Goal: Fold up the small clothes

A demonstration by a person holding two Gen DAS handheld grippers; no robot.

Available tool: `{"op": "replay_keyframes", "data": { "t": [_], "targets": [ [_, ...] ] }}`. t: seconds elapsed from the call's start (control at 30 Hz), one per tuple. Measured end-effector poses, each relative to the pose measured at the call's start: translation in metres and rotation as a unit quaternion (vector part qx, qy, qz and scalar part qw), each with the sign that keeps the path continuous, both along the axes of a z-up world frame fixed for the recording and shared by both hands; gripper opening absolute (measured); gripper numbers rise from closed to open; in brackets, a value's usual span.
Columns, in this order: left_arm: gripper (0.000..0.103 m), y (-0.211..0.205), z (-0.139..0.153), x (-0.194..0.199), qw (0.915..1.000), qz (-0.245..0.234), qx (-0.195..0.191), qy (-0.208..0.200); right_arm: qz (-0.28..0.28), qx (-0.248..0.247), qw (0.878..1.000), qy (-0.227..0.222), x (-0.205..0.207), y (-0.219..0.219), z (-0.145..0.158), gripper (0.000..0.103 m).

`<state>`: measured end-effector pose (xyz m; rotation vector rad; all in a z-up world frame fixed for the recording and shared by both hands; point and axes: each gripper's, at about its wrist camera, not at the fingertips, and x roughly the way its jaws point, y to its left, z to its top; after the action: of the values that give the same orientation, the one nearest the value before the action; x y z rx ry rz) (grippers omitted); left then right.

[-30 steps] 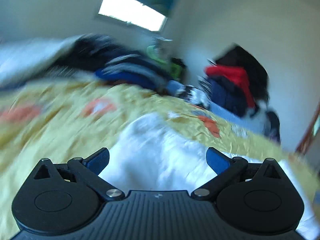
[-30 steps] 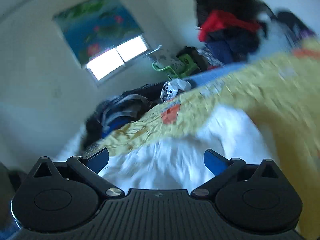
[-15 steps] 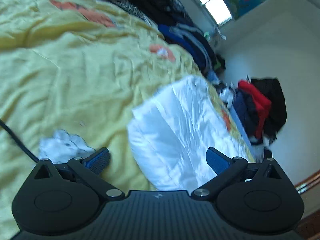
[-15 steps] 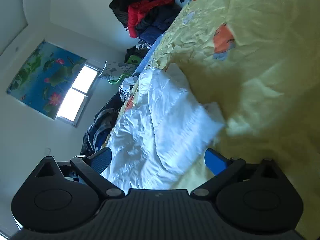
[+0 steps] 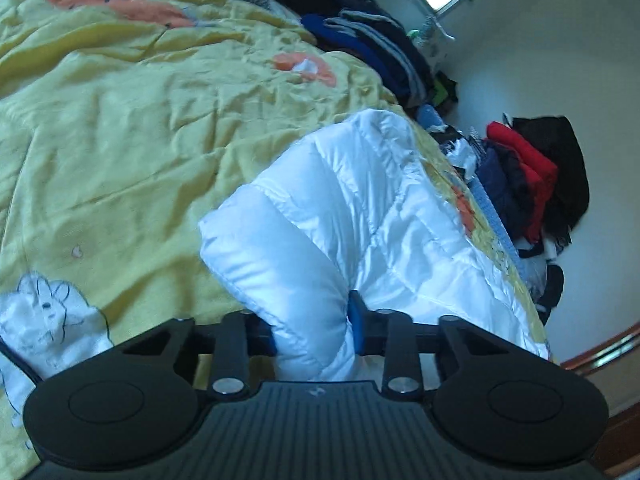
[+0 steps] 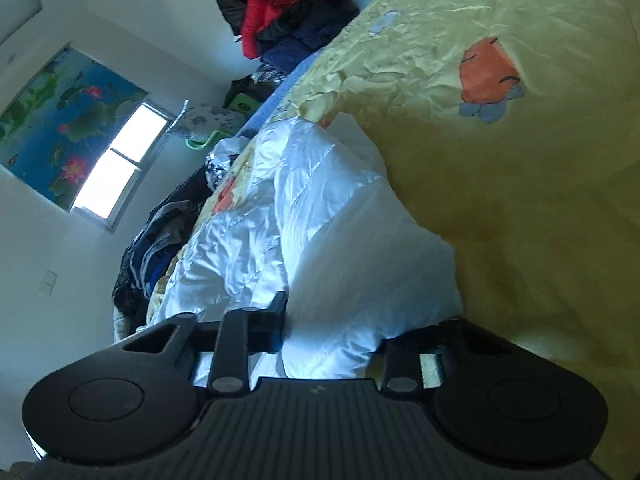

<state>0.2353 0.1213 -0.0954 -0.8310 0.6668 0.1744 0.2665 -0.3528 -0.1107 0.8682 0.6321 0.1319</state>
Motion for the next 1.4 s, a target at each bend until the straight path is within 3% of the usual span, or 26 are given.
{"op": "replay_keyframes", "data": {
  "t": [0.13, 0.27, 0.4, 0.5, 0.53, 0.63, 0.7, 0.77, 0.9, 0.93, 1.0, 1.07, 1.13, 1.2, 1.23, 1.3, 1.33, 1.4],
  "targets": [
    [0.017, -0.007, 0.028, -0.015, 0.9974, -0.004, 0.065, -0.032, 0.017, -0.021, 0.999, -0.023, -0.008, 0.005, 0.014, 0.024],
    [0.016, 0.000, 0.054, -0.051, 0.9954, -0.020, 0.074, -0.058, 0.031, -0.011, 0.998, -0.049, -0.034, 0.005, 0.034, 0.024],
    [0.016, 0.012, 0.050, -0.090, 0.9967, -0.028, 0.067, -0.036, 0.050, 0.004, 0.998, -0.026, -0.079, 0.001, 0.025, 0.024],
    [0.016, 0.006, 0.039, -0.104, 0.9941, -0.036, 0.100, -0.020, 0.051, 0.004, 0.999, -0.005, -0.102, 0.002, 0.008, 0.025],
    [0.016, 0.003, 0.036, -0.104, 0.9924, -0.037, 0.115, -0.021, 0.051, 0.002, 0.999, -0.004, -0.105, 0.003, 0.005, 0.026],
    [0.016, -0.005, 0.040, -0.104, 0.9889, -0.038, 0.141, -0.029, 0.047, -0.017, 0.999, 0.019, -0.100, 0.002, 0.008, 0.050],
    [0.016, -0.004, 0.043, -0.104, 0.9886, -0.041, 0.141, -0.034, 0.035, -0.051, 0.998, 0.012, -0.102, -0.002, 0.022, 0.064],
    [0.016, 0.001, 0.042, -0.103, 0.9903, -0.042, 0.129, -0.031, -0.014, -0.083, 0.996, -0.007, -0.110, -0.011, 0.037, 0.075],
    [0.018, 0.005, 0.033, -0.104, 0.9928, -0.039, 0.111, -0.023, -0.134, -0.083, 0.985, -0.063, -0.122, -0.039, 0.062, 0.076],
    [0.019, 0.005, 0.032, -0.104, 0.9926, -0.039, 0.113, -0.021, -0.133, -0.071, 0.986, -0.077, -0.120, -0.040, 0.067, 0.076],
    [0.021, 0.002, 0.031, -0.103, 0.9909, -0.041, 0.127, -0.019, -0.078, -0.064, 0.990, -0.095, -0.100, -0.025, 0.079, 0.076],
    [0.029, -0.002, 0.029, -0.101, 0.9889, -0.039, 0.143, -0.011, 0.001, -0.102, 0.988, -0.112, -0.073, 0.013, 0.090, 0.076],
    [0.047, -0.002, 0.026, -0.101, 0.9889, -0.029, 0.145, -0.002, 0.099, -0.173, 0.970, -0.138, -0.052, 0.064, 0.100, 0.076],
    [0.065, 0.000, 0.024, -0.102, 0.9896, -0.014, 0.143, 0.011, 0.183, -0.246, 0.933, -0.186, -0.039, 0.118, 0.103, 0.074],
    [0.066, 0.001, 0.023, -0.103, 0.9899, -0.010, 0.141, 0.014, 0.219, -0.279, 0.913, -0.203, -0.031, 0.140, 0.102, 0.071],
    [0.066, 0.003, 0.023, -0.107, 0.9890, -0.009, 0.147, 0.008, 0.269, -0.326, 0.879, -0.220, -0.016, 0.178, 0.097, 0.047],
    [0.067, 0.003, 0.024, -0.110, 0.9873, -0.008, 0.158, 0.005, 0.290, -0.331, 0.872, -0.213, -0.006, 0.190, 0.093, 0.043],
    [0.071, 0.004, 0.023, -0.111, 0.9849, -0.012, 0.173, 0.000, 0.325, -0.322, 0.871, -0.182, 0.018, 0.209, 0.083, 0.038]
  ]
}}
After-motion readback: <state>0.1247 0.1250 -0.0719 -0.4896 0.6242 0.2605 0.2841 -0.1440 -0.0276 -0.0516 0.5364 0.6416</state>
